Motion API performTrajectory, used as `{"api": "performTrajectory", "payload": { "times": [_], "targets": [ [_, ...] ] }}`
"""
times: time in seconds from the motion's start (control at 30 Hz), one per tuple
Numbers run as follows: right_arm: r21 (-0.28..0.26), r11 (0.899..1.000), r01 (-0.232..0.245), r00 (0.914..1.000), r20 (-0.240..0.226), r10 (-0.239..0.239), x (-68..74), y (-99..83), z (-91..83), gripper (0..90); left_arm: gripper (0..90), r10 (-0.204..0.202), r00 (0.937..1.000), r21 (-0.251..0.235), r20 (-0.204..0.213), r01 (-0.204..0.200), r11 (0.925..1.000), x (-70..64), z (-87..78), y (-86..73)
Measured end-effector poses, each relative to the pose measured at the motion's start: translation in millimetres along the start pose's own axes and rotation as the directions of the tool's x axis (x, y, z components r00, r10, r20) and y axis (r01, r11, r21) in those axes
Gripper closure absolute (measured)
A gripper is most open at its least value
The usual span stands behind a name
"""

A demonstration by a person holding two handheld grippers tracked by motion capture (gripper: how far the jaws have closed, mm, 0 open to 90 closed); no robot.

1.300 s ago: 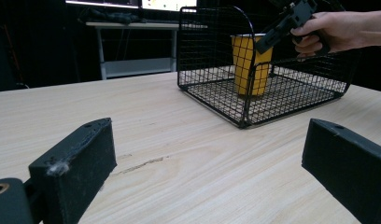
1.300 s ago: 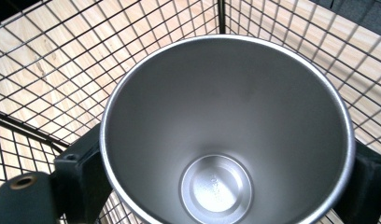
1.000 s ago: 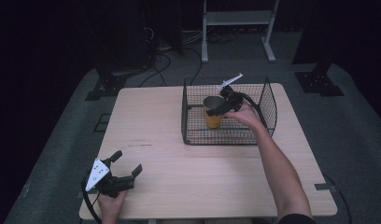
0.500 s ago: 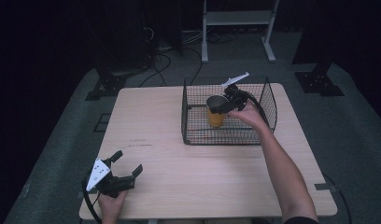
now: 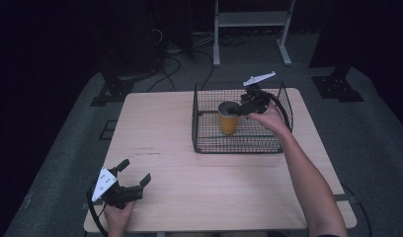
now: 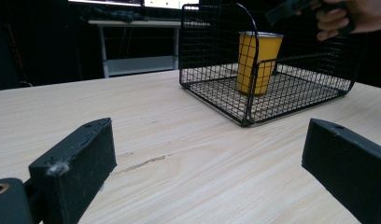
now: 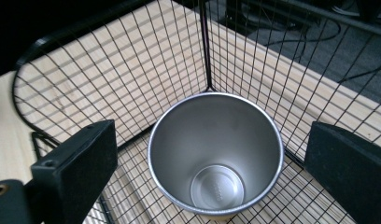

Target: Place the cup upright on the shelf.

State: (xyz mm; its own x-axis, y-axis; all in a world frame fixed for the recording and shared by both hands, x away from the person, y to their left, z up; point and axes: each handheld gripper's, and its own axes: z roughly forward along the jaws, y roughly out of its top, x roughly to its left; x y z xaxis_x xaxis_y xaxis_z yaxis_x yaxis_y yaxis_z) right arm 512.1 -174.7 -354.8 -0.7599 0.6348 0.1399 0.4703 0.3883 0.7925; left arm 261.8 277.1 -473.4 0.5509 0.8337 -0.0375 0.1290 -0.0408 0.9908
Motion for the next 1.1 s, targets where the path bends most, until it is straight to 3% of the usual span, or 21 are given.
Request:
{"api": "performTrajectory", "payload": {
  "times": [0.27, 0.4, 1.1],
  "targets": [
    [-0.025, 0.999, 0.023, 0.9996, -0.015, -0.023, 6.5, -3.2, -26.7, 2.2, 2.2, -0.006, 1.0, -0.001, 0.0, 0.006, 1.0, 0.7, -0.3, -0.2],
    [-0.036, 0.999, -0.003, 0.9996, -0.03, 0.002, 9.1, -9.6, -39.5, 2.3, 2.2, -0.003, 1.0, 0.003, 0.003, 0.003, 1.0, -0.4, 0.0, -0.4],
    [-0.033, 0.999, 0.017, 0.9991, -0.038, -0.018, 27.0, -29.0, -71.5, 6.7, 2.2, 0.002, 1.0, 0.009, -0.002, -0.002, 1.0, -1.1, 0.2, -0.6]
  ]
}}
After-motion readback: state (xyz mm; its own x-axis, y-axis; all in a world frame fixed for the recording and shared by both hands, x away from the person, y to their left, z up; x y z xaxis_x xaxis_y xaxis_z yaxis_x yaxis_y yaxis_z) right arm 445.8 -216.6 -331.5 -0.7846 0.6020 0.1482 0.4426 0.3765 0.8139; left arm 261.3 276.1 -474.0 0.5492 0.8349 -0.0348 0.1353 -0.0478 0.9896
